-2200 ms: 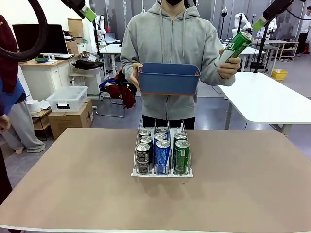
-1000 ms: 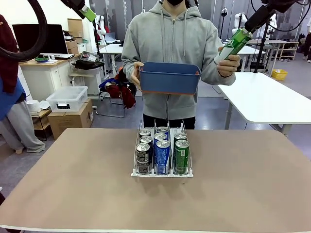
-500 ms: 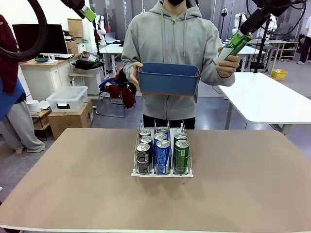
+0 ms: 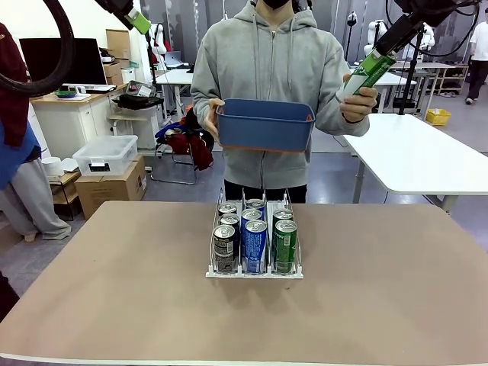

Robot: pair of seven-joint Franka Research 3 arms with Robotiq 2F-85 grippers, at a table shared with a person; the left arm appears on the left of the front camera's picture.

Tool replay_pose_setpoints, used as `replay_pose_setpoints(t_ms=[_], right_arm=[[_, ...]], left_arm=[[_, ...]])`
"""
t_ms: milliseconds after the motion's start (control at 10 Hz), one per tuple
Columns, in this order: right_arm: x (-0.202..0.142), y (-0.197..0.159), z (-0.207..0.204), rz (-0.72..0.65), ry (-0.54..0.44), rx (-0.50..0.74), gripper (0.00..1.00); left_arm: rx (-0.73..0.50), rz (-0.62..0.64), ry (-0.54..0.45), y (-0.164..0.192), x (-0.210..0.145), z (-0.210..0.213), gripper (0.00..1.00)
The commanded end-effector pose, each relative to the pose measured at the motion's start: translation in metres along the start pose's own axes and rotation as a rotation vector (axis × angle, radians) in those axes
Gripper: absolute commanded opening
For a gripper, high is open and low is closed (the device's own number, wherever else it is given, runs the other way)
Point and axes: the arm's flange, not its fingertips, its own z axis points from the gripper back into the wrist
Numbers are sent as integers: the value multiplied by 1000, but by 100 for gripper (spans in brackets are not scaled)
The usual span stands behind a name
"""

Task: Fill the beverage cans into the dispenser.
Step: Pick up the Sprite handed by the human.

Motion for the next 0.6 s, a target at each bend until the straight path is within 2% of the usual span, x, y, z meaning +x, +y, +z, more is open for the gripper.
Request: replay_pose_setpoints(t_ms=[0, 100, 200, 300, 400, 500], right_arm=[[0, 0, 0, 1, -2, -3, 100], [0, 0, 0, 0, 0, 0, 100], [-2, 0, 1, 16, 13, -1, 40], [-3, 0, 2, 10, 14, -3, 40], [-4, 1, 2, 4, 19, -4, 0], [-4, 0, 2, 4, 29, -2, 35]], left_arm=[[-14, -6, -5, 0, -4, 1, 100], [-14, -6, -5, 0, -4, 1, 100], [-14, -6, -5, 0, -4, 1, 100], [-14, -6, -5, 0, -4, 1, 100], [-14, -6, -5, 0, -4, 1, 100], [-14, -6, -5, 0, -4, 1, 100]])
